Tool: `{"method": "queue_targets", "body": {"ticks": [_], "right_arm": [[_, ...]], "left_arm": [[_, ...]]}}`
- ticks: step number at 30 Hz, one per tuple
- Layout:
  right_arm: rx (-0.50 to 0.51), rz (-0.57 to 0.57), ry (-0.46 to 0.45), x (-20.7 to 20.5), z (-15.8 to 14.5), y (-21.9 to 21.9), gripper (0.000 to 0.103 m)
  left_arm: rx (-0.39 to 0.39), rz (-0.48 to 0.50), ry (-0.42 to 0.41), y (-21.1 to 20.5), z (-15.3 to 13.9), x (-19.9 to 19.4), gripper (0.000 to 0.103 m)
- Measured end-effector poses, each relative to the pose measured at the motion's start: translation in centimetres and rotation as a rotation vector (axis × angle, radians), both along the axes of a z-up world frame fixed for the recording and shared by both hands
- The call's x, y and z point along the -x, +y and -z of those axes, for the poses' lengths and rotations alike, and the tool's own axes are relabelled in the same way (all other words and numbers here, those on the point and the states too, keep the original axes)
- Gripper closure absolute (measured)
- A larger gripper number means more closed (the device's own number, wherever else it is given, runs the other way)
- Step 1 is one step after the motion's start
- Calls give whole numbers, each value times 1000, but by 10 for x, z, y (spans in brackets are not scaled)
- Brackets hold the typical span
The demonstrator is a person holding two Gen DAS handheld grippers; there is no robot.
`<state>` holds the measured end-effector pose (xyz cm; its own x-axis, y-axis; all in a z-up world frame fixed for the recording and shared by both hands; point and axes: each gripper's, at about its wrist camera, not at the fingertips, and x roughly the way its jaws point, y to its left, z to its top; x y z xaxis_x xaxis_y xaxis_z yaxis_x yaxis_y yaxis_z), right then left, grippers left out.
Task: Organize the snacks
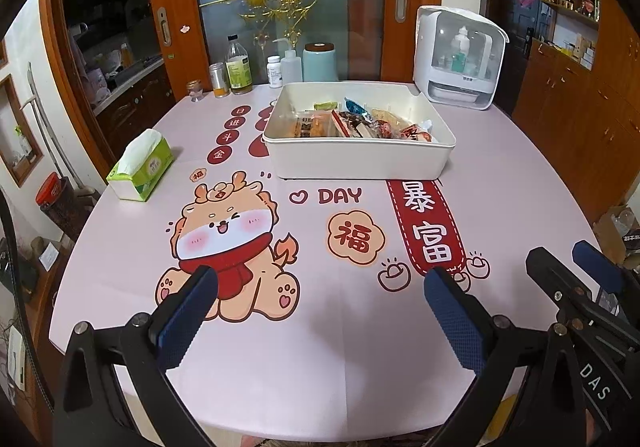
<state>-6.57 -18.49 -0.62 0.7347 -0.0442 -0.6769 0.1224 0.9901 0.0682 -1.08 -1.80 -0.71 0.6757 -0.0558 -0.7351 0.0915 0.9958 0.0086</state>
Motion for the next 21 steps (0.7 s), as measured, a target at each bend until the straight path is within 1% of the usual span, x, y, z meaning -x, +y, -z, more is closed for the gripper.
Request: {"method": "queue_targets", "body": {"ticks": [21], "right_arm": [[3,-2,25,-5,2,7,39]], "left_arm": [[10,-1,16,4,-2,-8,1]]}}
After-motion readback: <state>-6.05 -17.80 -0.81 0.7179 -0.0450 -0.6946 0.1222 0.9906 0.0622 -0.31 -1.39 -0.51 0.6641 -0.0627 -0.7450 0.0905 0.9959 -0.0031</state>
